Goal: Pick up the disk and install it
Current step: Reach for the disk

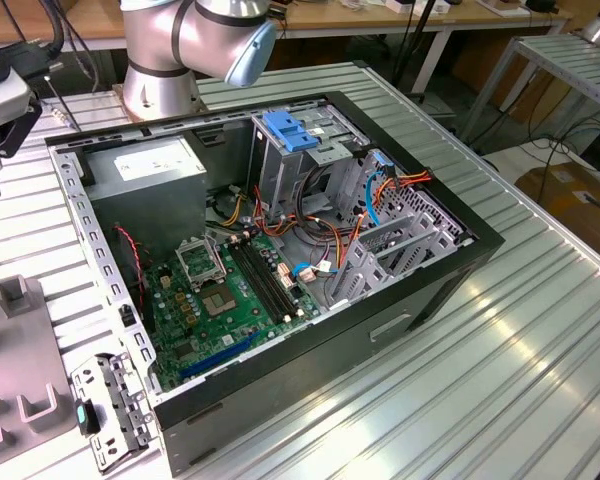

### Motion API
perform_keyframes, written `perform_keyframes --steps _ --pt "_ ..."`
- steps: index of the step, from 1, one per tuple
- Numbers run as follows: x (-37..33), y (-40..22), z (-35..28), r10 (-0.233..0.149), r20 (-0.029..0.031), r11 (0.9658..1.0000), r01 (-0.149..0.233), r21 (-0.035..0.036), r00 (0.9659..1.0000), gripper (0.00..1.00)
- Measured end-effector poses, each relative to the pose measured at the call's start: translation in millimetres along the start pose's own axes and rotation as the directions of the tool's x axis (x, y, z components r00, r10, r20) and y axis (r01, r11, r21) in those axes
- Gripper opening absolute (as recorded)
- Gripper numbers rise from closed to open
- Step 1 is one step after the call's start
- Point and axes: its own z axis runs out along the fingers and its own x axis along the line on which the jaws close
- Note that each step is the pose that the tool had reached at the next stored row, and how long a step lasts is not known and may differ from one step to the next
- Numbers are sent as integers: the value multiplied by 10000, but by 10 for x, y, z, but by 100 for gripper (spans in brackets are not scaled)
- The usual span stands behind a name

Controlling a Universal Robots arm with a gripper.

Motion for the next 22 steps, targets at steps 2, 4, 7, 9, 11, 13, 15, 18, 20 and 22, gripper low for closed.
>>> perform_keyframes --steps 2,4,7,9,11,13,15,18,20,22 --pt "25 -2 1 0 0 10000 0 0 10000 11" --pt "57 -2 2 -1 -1 10000 1 1 10000 11" --pt "124 19 5 1 0 10000 -1 0 10000 11" --pt "351 57 6 1 -1 10000 -1 -1 10000 11" --pt "702 155 13 1 0 10000 -1 -2 10000 11" --pt "741 166 13 0 -1 10000 0 -1 10000 11" --pt "747 165 13 -1 0 10000 1 -2 10000 11" --pt "749 165 13 0 -1 10000 0 -1 10000 11" --pt "750 165 13 0 -1 10000 0 -2 10000 11" --pt "750 165 13 0 -1 10000 0 -2 10000 11"
